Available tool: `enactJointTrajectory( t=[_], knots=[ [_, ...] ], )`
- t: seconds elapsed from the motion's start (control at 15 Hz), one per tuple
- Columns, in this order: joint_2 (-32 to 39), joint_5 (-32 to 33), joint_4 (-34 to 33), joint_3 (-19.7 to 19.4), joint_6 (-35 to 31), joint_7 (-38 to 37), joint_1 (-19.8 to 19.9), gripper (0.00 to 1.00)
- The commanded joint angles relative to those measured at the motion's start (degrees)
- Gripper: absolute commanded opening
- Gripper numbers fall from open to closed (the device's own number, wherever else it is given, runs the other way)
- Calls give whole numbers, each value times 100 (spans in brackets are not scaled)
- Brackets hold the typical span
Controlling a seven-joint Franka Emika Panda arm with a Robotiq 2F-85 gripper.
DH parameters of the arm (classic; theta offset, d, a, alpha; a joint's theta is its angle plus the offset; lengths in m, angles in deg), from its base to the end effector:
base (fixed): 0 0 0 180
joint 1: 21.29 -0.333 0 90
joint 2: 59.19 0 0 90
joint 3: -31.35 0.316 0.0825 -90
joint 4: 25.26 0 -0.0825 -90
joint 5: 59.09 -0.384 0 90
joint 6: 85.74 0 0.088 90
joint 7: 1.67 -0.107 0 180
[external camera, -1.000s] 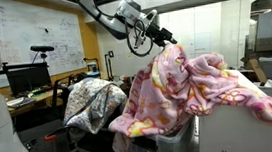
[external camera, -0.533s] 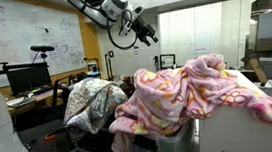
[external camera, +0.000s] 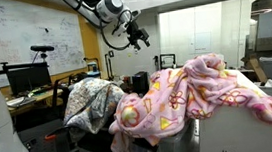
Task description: Place the pink fleece blanket on the clear storage bin
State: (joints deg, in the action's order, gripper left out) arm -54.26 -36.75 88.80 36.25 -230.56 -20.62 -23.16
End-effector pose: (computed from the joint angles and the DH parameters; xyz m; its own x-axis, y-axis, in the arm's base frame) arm 0.6061 0.0747 0.4684 0.8779 0.0939 0.4695 0.0072 -0.9831 0.1832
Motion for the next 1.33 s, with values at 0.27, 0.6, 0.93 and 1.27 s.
enactJointTrajectory(
  t=[0.27, 0.6, 0.93, 1.27],
  knots=[
    [448, -1038, 311, -82, -272, 1715, -6, 100],
    [751, -1330, 265, -247, 88, 1679, 30, 100],
    [717, -1947, 397, -146, 71, 2912, 279, 100],
    [748, -2468, 391, 10, 273, 4508, 515, 100]
  ],
)
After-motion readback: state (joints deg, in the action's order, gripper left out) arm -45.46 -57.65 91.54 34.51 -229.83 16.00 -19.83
